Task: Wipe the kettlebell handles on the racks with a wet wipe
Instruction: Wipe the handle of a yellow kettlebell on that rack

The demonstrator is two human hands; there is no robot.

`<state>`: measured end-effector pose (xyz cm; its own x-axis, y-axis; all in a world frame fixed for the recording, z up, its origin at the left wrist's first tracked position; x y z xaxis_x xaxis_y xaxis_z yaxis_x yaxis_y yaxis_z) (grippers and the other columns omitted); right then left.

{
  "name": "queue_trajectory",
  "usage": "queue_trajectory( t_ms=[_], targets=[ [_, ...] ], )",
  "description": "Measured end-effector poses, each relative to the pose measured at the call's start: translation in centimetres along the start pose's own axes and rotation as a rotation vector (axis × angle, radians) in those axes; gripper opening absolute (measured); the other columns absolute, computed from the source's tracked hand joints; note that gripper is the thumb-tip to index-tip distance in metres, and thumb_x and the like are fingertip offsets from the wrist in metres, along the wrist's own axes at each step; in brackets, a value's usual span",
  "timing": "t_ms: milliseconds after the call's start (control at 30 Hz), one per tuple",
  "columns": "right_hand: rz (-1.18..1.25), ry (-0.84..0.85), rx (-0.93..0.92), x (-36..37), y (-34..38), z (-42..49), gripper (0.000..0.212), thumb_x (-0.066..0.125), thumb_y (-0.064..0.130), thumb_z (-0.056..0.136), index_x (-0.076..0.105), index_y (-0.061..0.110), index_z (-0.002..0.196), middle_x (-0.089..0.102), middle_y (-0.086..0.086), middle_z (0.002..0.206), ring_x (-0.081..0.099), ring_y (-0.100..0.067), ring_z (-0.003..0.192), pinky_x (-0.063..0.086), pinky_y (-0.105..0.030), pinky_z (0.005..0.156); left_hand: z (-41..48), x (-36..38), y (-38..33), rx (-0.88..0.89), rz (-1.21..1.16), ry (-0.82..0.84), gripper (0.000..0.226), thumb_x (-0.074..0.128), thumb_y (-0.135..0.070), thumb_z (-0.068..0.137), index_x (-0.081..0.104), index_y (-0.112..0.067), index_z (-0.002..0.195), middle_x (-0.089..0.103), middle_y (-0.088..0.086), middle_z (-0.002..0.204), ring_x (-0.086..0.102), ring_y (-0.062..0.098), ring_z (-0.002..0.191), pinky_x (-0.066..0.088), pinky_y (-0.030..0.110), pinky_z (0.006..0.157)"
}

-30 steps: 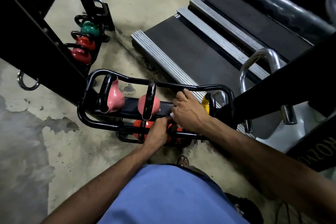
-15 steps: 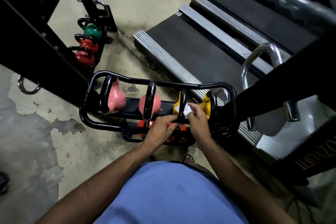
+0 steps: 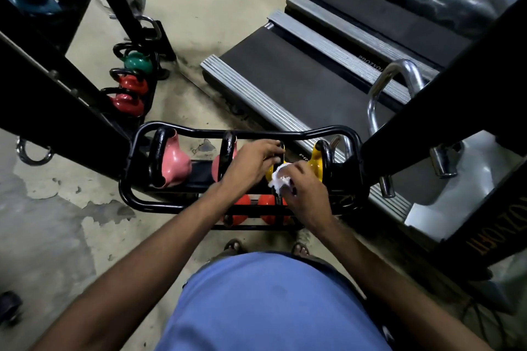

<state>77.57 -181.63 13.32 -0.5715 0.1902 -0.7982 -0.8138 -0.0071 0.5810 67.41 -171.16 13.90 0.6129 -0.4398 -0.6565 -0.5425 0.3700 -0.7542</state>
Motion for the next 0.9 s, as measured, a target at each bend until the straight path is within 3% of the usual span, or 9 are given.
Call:
queue_trajectory(
  t_ms=[133, 233, 333, 433, 533, 633, 700, 800, 900],
  targets=[
    [-0.441, 0.093, -0.456, 1.5, 3.4, 0.5, 0.020, 0.066, 0.019, 0.089, 0.067, 0.009, 0.107, 0.057, -0.013, 0.106, 0.052, -0.028, 0.087, 0.043, -0.038, 0.063, 2.0, 0.1, 0.1, -0.005, 0.091, 0.124, 0.024, 0.077, -0.010, 0.088, 0.080, -0.012, 0.112, 0.069, 0.004, 0.133, 0.062, 0.017, 0.124, 0.038, 0.012, 0.099],
    [-0.531, 0.168, -0.524, 3.2, 3.8, 0.8, 0.015, 0.060, 0.021, 0.094, 0.065, 0.009, 0.101, 0.053, -0.015, 0.107, 0.051, -0.030, 0.089, 0.043, -0.041, 0.067, 2.2, 0.1, -0.1, 0.006, 0.097, 0.130, 0.025, 0.078, -0.011, 0.088, 0.080, -0.013, 0.112, 0.069, 0.002, 0.132, 0.062, 0.015, 0.124, 0.044, 0.024, 0.107],
    [-0.489, 0.175, -0.477, 3.5, 3.4, -0.2, 0.019, 0.063, 0.021, 0.092, 0.062, 0.009, 0.107, 0.055, -0.013, 0.106, 0.053, -0.028, 0.087, 0.046, -0.039, 0.065, 2.2, 0.3, 0.2, -0.013, 0.117, 0.137, 0.026, 0.079, -0.015, 0.088, 0.079, -0.018, 0.114, 0.067, -0.003, 0.134, 0.061, 0.012, 0.126, 0.044, 0.025, 0.107],
    [-0.300, 0.075, -0.254, 2.2, 1.0, -1.2, 0.020, 0.072, 0.018, 0.082, 0.061, 0.014, 0.097, 0.059, -0.005, 0.094, 0.056, -0.024, 0.080, 0.041, -0.032, 0.057, 2.1, 0.3, 0.1, 0.003, 0.150, 0.174, 0.037, 0.084, -0.022, 0.083, 0.077, -0.021, 0.119, 0.063, -0.005, 0.140, 0.057, 0.011, 0.131, 0.036, 0.016, 0.105],
    [0.161, 0.033, 0.162, 2.0, -2.6, -1.8, 0.014, 0.071, 0.016, 0.083, 0.060, 0.023, 0.088, 0.065, 0.010, 0.092, 0.063, -0.012, 0.084, 0.049, -0.029, 0.064, 1.6, 0.1, -0.2, 0.040, 0.199, 0.205, 0.045, 0.085, -0.028, 0.082, 0.074, -0.023, 0.126, 0.059, -0.005, 0.146, 0.053, 0.013, 0.135, 0.039, 0.026, 0.111],
    [0.510, 0.029, 0.437, 2.4, -4.0, -1.5, 0.020, 0.068, 0.006, 0.086, 0.067, 0.020, 0.101, 0.071, 0.010, 0.101, 0.066, -0.002, 0.097, 0.054, -0.023, 0.080, 1.0, 0.1, -0.6, 0.109, 0.203, 0.195, 0.043, 0.082, -0.027, 0.085, 0.073, -0.020, 0.126, 0.059, -0.003, 0.144, 0.055, 0.015, 0.132, 0.041, 0.026, 0.104],
    [0.659, 0.115, 0.491, 2.8, -3.4, -0.7, 0.028, 0.059, -0.001, 0.091, 0.070, 0.018, 0.108, 0.071, 0.011, 0.101, 0.065, 0.003, 0.093, 0.053, -0.020, 0.079, 0.7, 0.4, -0.8, 0.157, 0.216, 0.209, 0.041, 0.080, -0.023, 0.087, 0.071, -0.019, 0.126, 0.058, -0.001, 0.143, 0.056, 0.016, 0.130, 0.044, 0.028, 0.103],
    [0.907, 0.250, 0.641, 3.8, -3.4, -0.5, 0.040, 0.047, -0.006, 0.092, 0.073, 0.018, 0.109, 0.071, 0.003, 0.094, 0.060, -0.013, 0.081, 0.047, -0.024, 0.062, 0.6, 0.6, -1.0, 0.174, 0.237, 0.222, 0.042, 0.077, -0.021, 0.089, 0.068, -0.020, 0.130, 0.054, -0.002, 0.144, 0.055, 0.016, 0.130, 0.049, 0.033, 0.104],
    [0.986, 0.295, 0.725, 4.5, -4.2, -0.8, 0.030, 0.048, -0.001, 0.093, 0.072, 0.008, 0.110, 0.063, -0.012, 0.090, 0.052, -0.023, 0.074, 0.044, -0.028, 0.057, 0.9, 0.9, -0.9, 0.178, 0.251, 0.269, 0.048, 0.078, -0.023, 0.089, 0.066, -0.021, 0.135, 0.052, -0.001, 0.145, 0.054, 0.016, 0.132, 0.047, 0.033, 0.107]
  ],
)
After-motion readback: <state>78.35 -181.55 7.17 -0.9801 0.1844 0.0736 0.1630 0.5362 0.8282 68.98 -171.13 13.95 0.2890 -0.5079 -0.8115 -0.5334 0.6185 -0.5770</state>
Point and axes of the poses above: each hand's wrist, its own z-axis towards the middle knuckle, its own x-axis out of the palm, y = z × x, the point moved 8 cm from there along z, towards the middle knuckle
